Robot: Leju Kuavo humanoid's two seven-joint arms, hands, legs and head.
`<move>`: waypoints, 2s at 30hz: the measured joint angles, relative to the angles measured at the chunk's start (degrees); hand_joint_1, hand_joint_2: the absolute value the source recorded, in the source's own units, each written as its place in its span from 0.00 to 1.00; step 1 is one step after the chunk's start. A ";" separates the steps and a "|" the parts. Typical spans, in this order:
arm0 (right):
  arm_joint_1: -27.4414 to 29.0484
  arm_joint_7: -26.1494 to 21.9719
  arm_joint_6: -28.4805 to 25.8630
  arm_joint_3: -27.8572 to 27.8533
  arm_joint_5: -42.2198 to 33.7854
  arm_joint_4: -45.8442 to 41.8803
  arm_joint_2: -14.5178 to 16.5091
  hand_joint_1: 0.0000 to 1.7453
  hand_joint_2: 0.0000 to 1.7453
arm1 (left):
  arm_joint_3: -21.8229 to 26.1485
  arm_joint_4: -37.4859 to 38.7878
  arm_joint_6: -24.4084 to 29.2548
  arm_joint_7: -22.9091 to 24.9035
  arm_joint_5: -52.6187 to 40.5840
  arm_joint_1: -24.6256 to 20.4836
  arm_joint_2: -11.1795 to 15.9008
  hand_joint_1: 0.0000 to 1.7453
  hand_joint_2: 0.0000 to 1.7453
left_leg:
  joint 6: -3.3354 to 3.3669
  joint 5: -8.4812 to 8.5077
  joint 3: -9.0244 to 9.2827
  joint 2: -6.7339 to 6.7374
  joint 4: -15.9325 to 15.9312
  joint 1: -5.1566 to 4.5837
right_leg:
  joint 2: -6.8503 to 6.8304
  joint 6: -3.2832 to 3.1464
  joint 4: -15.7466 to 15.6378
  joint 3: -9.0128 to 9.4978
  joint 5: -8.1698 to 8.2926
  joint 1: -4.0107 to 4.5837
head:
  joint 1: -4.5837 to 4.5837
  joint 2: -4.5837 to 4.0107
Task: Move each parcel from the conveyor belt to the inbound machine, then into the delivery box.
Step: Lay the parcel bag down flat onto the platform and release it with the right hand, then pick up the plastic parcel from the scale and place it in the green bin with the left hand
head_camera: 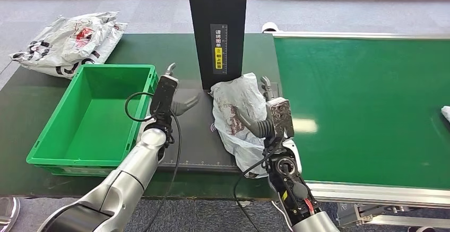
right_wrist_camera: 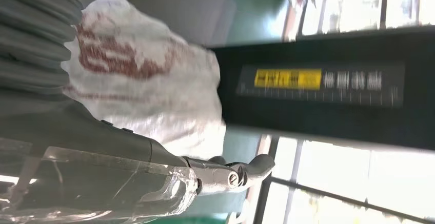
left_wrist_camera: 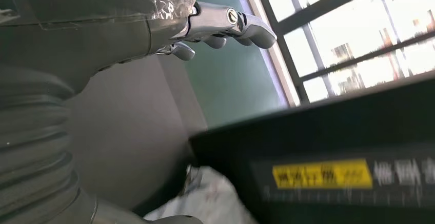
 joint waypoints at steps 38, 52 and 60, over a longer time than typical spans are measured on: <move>-3.42 3.04 -2.55 -9.70 10.26 4.10 0.27 0.00 1.00 | -26.68 10.37 -2.66 16.16 -35.24 2.94 -0.09 1.00 1.00 | 0.03 -0.02 0.21 -0.03 -0.03 -0.02 | -0.04 0.02 0.00 0.26 0.01 0.02 | 0.00 0.00; -3.69 3.15 -2.01 -9.70 10.73 5.40 0.94 0.00 1.00 | -27.58 10.87 -1.91 16.84 -36.18 2.69 0.80 1.00 1.00 | 0.03 -0.02 0.49 -0.04 -0.03 -0.02 | -0.05 0.02 0.00 0.56 0.01 0.02 | 0.00 0.01; -3.36 2.78 -1.64 -9.70 10.63 6.00 1.09 0.00 1.00 | -22.22 7.36 3.74 12.80 -35.46 5.51 1.46 1.00 1.00 | 0.02 -0.01 0.48 0.00 -0.03 -0.02 | -0.02 0.02 0.00 0.49 0.01 0.02 | 0.01 0.01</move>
